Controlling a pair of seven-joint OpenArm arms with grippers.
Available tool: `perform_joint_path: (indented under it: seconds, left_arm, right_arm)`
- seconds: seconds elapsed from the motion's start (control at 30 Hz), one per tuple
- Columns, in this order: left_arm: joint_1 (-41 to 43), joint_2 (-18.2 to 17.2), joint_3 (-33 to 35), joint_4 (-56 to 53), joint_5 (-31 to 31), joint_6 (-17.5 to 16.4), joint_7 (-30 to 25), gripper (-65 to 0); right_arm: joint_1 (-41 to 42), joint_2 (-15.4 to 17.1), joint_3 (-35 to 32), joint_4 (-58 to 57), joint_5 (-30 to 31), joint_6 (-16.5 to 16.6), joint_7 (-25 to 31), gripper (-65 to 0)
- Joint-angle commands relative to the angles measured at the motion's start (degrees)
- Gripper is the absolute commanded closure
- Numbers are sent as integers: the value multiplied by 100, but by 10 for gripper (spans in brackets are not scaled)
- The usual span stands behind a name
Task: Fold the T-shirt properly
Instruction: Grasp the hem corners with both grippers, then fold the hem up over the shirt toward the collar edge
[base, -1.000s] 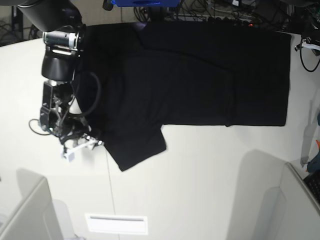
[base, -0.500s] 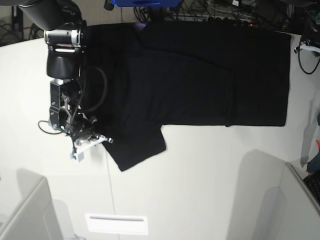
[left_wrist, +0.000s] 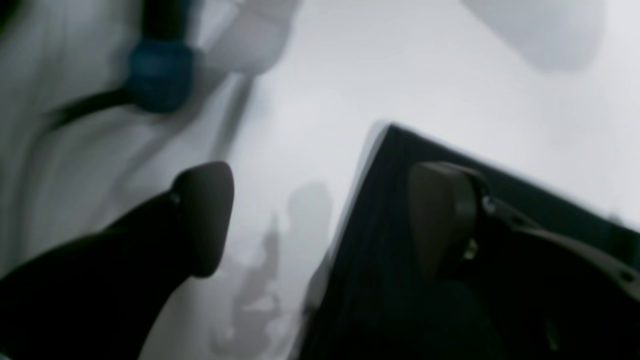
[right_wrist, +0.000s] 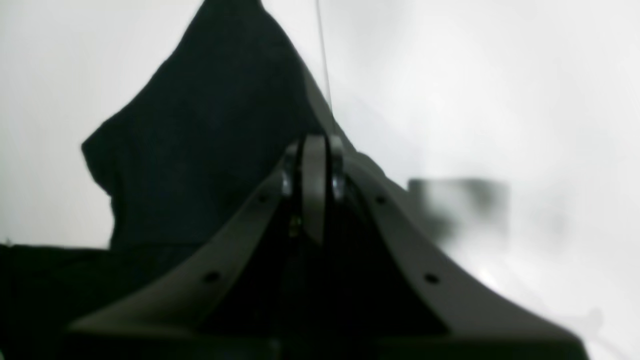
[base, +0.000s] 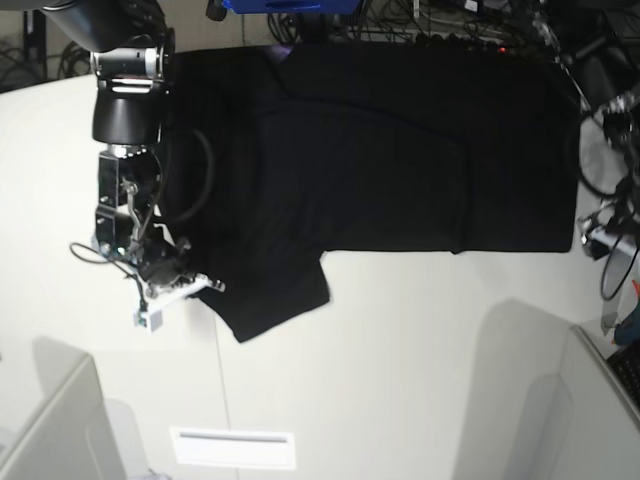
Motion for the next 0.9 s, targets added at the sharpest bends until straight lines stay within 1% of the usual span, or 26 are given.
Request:
perform_joint_path:
  seconds: [0.0,0.1,0.23,0.37,0.47,0.63,0.77,0.8,0.87]
  left_arm:
    - [-272,-214,158,-278,-37,9,-25,-523]
    - [-773,-363,729,-1175,-37,9,-112,-523]
    - [-1036,-389,1133,-1869,-37,9,-490,-522]
    - [-1036,-363,1415,-2177,-37,9,-842,-522]
    - [-992,-345,1582,-2177,-37,9,-930,-513]
    - [-1036,-328,1591,-2423,-37,9,-939,-388]
    - [-1045,-328,1591,-2529,-37,9,-939,-323]
    - [-1045,-328,1591,-2537,-37,9,-939,-298]
    - [-1028,-319,1591,-2537,-37,9,-939,-214]
  right_arm:
    - [157,50,14,129,54,36,95,0]
    - [157,59,14,129,54,36,-2,0]
    - [157,59,14,129,54,36,-11,0]
    - [157,59,14,129,54,36,-11,0]
    - [157,59,14,129,54,36,-11,0]
    - [157,121,14,129,54,36,-11,0]
    - [157,130,14,129,54,36,16,0]
    - [157,138,14,129,54,36,16,0]
    - [157,138,14,129,54,36,24,0]
